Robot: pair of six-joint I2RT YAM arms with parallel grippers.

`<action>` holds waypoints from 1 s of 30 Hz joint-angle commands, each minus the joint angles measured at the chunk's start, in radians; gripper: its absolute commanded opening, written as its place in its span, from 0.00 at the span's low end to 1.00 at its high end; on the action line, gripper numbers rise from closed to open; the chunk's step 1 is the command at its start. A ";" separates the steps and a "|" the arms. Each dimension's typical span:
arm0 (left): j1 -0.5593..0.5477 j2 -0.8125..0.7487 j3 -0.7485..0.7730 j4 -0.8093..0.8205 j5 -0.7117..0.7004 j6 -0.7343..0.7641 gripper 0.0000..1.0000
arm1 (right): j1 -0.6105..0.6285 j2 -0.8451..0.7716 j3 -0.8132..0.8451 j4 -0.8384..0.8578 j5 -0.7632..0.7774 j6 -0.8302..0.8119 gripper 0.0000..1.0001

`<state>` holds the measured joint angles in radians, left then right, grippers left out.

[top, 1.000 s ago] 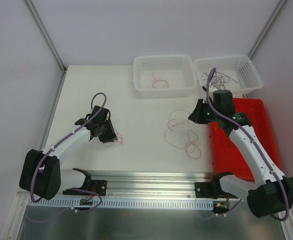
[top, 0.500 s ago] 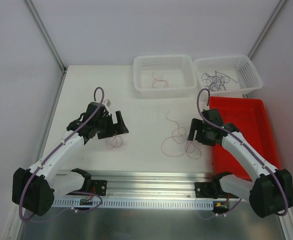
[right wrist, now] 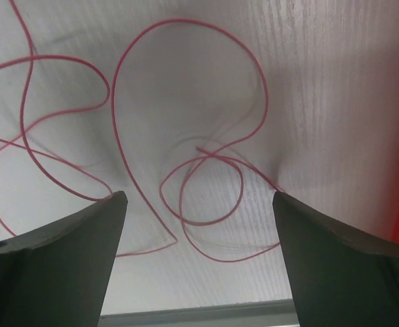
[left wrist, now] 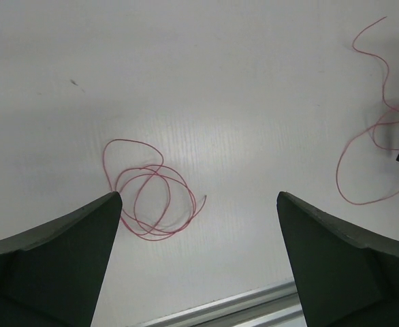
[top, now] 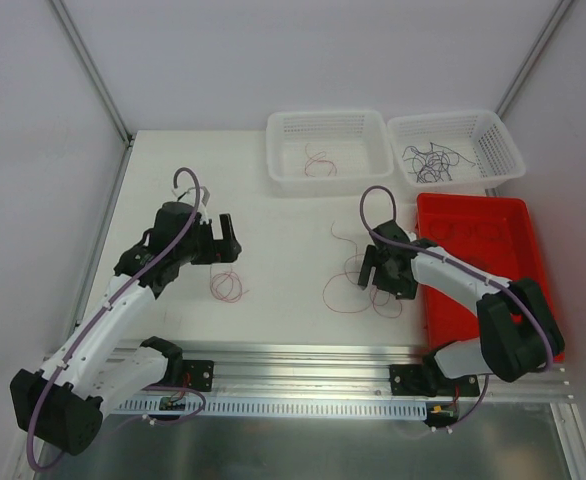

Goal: Untangle the cables

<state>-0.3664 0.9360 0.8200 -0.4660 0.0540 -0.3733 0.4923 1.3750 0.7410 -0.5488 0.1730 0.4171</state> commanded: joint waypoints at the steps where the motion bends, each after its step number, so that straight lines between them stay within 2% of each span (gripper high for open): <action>1: 0.011 -0.028 -0.019 -0.007 -0.126 0.091 0.99 | 0.006 0.044 0.041 0.056 0.022 0.074 0.92; 6: 0.012 -0.023 -0.070 0.013 -0.191 0.114 0.99 | 0.008 0.088 0.038 0.092 0.002 0.100 0.87; 10: 0.014 -0.009 -0.078 0.027 -0.189 0.119 0.99 | 0.008 0.096 0.028 0.118 0.013 0.107 0.77; 11: 0.014 -0.009 -0.076 0.029 -0.194 0.120 0.99 | 0.008 0.113 0.028 0.118 0.020 0.106 0.68; 13: 0.017 -0.008 -0.076 0.030 -0.212 0.125 0.99 | 0.009 0.127 0.028 0.121 0.019 0.111 0.59; 14: 0.017 -0.002 -0.076 0.029 -0.221 0.132 0.99 | 0.009 0.140 0.029 0.122 0.019 0.114 0.45; 18: 0.018 0.004 -0.079 0.027 -0.240 0.134 0.99 | 0.011 0.139 0.043 0.118 0.023 0.108 0.17; 19: 0.020 0.003 -0.081 0.027 -0.243 0.134 0.99 | 0.009 0.134 0.057 0.109 0.026 0.095 0.07; 20: 0.020 0.003 -0.081 0.027 -0.247 0.132 0.99 | 0.012 0.128 0.066 0.098 0.045 0.089 0.02; 25: 0.020 0.006 -0.084 0.027 -0.247 0.128 0.99 | 0.031 0.027 0.187 0.004 0.085 -0.026 0.01; 29: 0.021 0.020 -0.081 0.027 -0.250 0.128 0.99 | 0.032 -0.046 0.369 -0.075 0.120 -0.130 0.01; 30: 0.021 0.021 -0.078 0.029 -0.249 0.128 0.99 | 0.031 -0.056 0.456 -0.089 0.123 -0.156 0.01</action>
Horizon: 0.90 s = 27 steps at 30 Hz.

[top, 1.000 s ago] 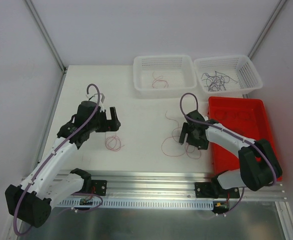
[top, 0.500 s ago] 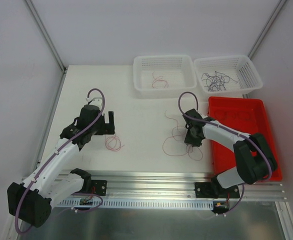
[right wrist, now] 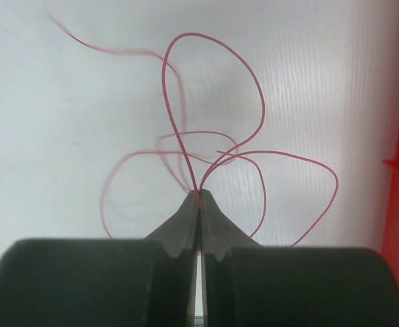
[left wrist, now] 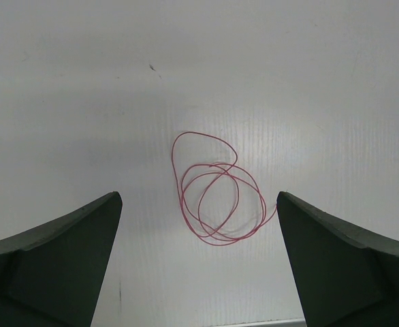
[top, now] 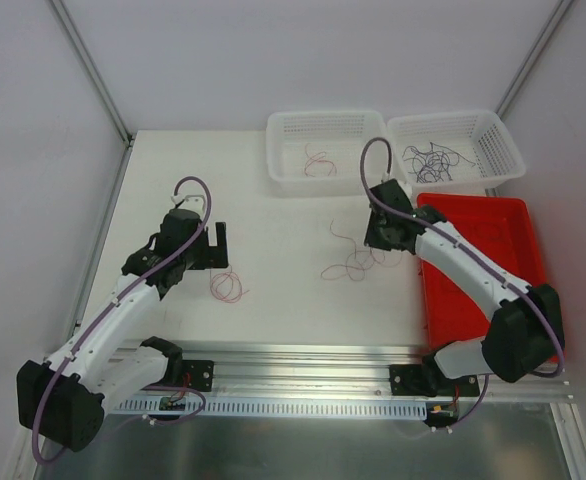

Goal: Untangle the cables

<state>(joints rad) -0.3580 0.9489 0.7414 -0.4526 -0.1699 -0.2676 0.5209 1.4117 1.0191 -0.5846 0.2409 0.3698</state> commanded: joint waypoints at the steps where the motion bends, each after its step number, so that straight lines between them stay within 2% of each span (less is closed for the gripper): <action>1: 0.013 0.008 0.000 0.014 -0.025 0.022 0.99 | 0.004 -0.097 0.235 -0.078 0.055 -0.133 0.01; 5: 0.016 0.005 -0.002 0.014 -0.026 0.022 0.99 | 0.002 -0.082 0.496 -0.089 0.002 -0.250 0.01; 6: 0.017 0.005 -0.002 0.014 -0.026 0.021 0.99 | 0.001 -0.073 0.603 -0.083 -0.011 -0.291 0.01; 11: 0.022 0.013 0.000 0.014 -0.019 0.019 0.99 | -0.015 0.055 0.889 -0.046 -0.101 -0.410 0.01; 13: 0.022 0.014 0.000 0.015 -0.017 0.019 0.99 | -0.024 0.122 0.955 0.006 -0.129 -0.463 0.01; 19: 0.022 0.022 -0.004 0.014 -0.014 0.016 0.99 | -0.100 0.298 0.996 0.199 -0.284 -0.514 0.01; 24: 0.024 0.044 0.001 0.014 -0.010 0.016 0.99 | -0.140 0.481 1.096 0.259 -0.327 -0.554 0.01; 26: 0.024 0.056 0.003 0.014 -0.011 0.018 0.99 | -0.154 0.576 1.128 0.259 -0.315 -0.549 0.05; 27: 0.024 0.059 0.003 0.014 -0.011 0.018 0.99 | -0.160 0.599 1.153 0.261 -0.310 -0.548 0.16</action>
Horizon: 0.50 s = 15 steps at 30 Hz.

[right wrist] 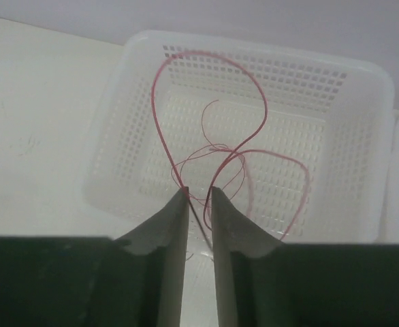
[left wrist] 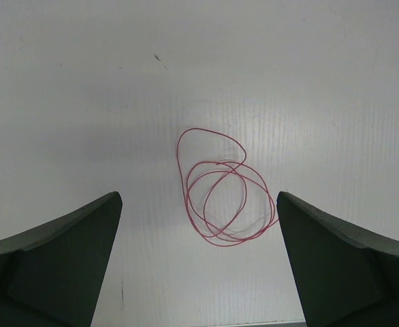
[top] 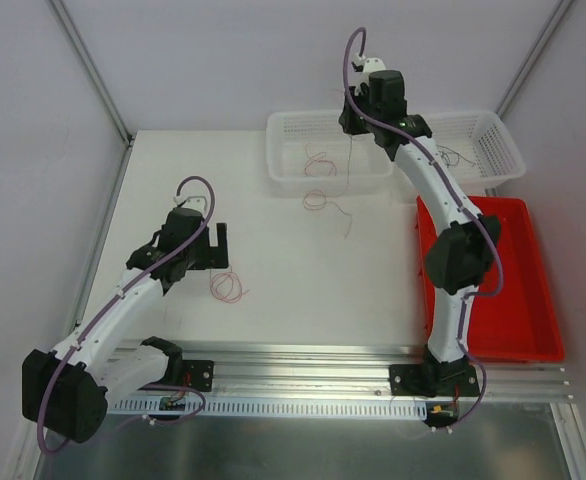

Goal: Untangle the cables

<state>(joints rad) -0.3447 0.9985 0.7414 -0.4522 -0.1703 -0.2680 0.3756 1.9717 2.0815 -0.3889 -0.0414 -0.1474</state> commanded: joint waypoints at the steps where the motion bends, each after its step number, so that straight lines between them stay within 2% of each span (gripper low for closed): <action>1: 0.012 0.015 0.003 0.014 -0.012 0.019 0.99 | -0.020 0.068 0.095 0.073 -0.017 -0.027 0.25; 2: 0.013 0.018 0.004 0.014 -0.011 0.019 0.99 | -0.027 0.107 0.104 0.073 -0.012 -0.024 0.34; 3: 0.013 0.020 0.003 0.014 -0.009 0.018 0.99 | -0.032 0.125 0.115 0.067 -0.008 -0.024 0.51; 6: 0.016 0.028 0.007 0.014 -0.003 0.019 0.99 | -0.038 0.138 0.114 0.035 0.000 -0.024 0.70; 9: 0.018 0.032 0.009 0.014 0.006 0.019 0.99 | -0.038 0.066 0.052 0.022 -0.015 -0.021 0.73; 15: 0.024 0.026 0.012 0.014 0.018 0.015 0.99 | -0.038 -0.149 -0.245 0.002 -0.014 0.041 0.74</action>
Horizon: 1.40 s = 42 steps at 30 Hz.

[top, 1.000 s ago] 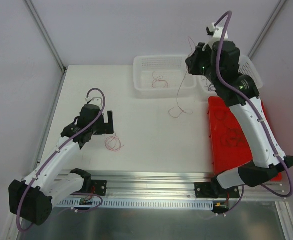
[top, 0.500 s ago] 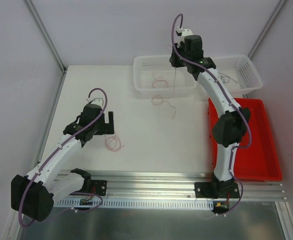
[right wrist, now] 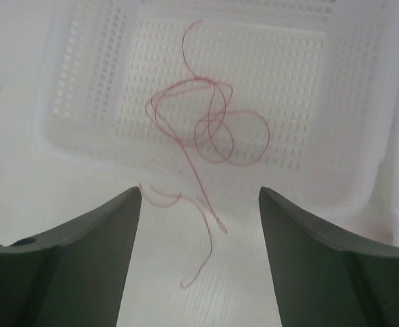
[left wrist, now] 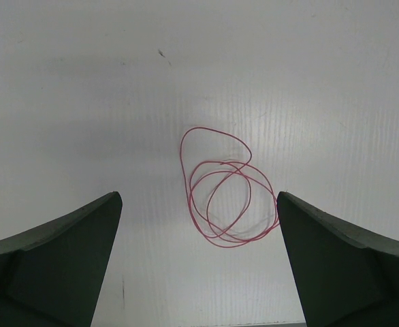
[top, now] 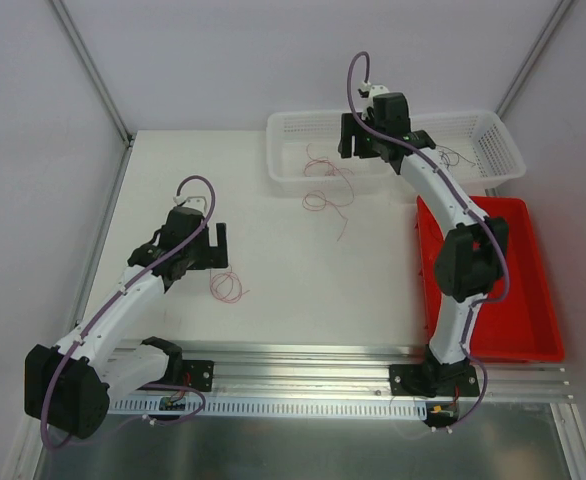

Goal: Untangle the cables

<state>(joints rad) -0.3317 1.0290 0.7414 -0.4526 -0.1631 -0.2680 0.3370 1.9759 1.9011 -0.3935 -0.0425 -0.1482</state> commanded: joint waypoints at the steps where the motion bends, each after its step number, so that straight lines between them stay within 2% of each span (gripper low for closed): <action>1: 0.014 -0.007 0.012 0.014 0.013 0.015 0.99 | 0.000 -0.201 -0.132 -0.004 -0.017 0.073 0.73; 6: 0.019 -0.020 0.010 0.015 0.016 0.007 0.99 | 0.003 -0.298 -0.319 -0.067 -0.039 0.219 0.72; 12: 0.023 -0.032 0.010 0.014 0.011 0.006 0.99 | 0.054 -0.344 -0.562 0.014 0.007 0.354 0.69; 22: 0.036 -0.038 0.007 0.014 0.000 0.007 0.99 | 0.126 -0.197 -0.629 0.099 0.036 0.467 0.58; 31: 0.060 -0.024 0.015 0.014 0.034 0.001 0.99 | 0.131 -0.075 -0.609 0.143 0.154 0.507 0.50; 35: 0.065 -0.023 0.013 0.014 0.043 0.001 0.99 | 0.129 -0.068 -0.609 0.171 0.168 0.473 0.30; 36: 0.063 -0.021 0.013 0.014 0.046 0.001 0.99 | 0.131 -0.077 -0.608 0.176 0.173 0.457 0.18; 38: 0.065 -0.020 0.015 0.014 0.054 0.001 0.99 | 0.131 -0.095 -0.600 0.171 0.187 0.440 0.06; 40: 0.066 -0.018 0.016 0.014 0.056 0.001 0.99 | 0.132 -0.136 -0.584 0.147 0.200 0.408 0.01; 42: 0.066 -0.018 0.015 0.015 0.053 0.001 0.99 | 0.134 -0.175 -0.564 0.122 0.210 0.375 0.01</action>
<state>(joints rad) -0.2794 1.0115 0.7414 -0.4522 -0.1272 -0.2695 0.4667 1.9049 1.2736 -0.2668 0.1234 0.2802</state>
